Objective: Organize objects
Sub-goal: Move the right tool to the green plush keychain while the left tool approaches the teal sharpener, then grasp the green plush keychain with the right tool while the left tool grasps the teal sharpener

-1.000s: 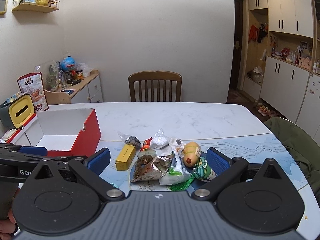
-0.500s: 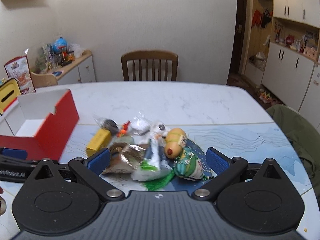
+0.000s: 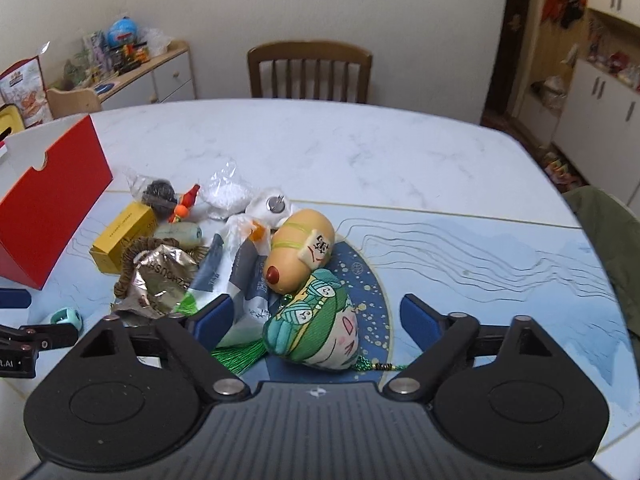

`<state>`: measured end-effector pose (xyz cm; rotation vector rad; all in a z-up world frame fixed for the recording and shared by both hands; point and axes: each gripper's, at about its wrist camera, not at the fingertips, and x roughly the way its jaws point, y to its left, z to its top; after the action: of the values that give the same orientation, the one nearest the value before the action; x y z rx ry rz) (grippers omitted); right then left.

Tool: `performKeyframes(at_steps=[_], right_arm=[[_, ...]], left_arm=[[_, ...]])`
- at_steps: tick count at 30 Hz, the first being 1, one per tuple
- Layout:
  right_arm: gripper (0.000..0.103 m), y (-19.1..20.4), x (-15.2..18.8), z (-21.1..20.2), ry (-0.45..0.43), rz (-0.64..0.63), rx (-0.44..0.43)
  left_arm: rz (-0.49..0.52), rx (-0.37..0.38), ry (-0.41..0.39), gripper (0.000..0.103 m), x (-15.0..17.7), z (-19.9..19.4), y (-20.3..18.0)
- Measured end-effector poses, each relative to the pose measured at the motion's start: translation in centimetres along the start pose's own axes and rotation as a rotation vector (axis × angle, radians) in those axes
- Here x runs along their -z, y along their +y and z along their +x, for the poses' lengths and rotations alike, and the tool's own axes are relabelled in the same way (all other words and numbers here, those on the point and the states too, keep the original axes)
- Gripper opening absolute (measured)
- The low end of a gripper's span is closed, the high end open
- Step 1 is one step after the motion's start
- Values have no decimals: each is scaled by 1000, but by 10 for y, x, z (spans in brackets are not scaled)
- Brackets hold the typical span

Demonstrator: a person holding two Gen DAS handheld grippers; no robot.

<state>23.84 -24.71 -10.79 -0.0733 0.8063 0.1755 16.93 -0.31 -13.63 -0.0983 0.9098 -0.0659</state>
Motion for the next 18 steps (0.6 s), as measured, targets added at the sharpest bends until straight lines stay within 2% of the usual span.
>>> performKeyframes(at_steps=[5,7,10,18], right_arm=[[78,-7,1,14,45,0,-55],[70,-9,3,17,59,3,-69],[66,-9,4,21,78,-2,-89],[54,-9,6,25,82,-12,-86]], left_arm=[[-2,-24,8,76,1,9,-2],[-10,-28,16,71,1,12,-3],[-9,-32,19,65,1,15,-3],[-12,-33,25,37,2,17,-4]])
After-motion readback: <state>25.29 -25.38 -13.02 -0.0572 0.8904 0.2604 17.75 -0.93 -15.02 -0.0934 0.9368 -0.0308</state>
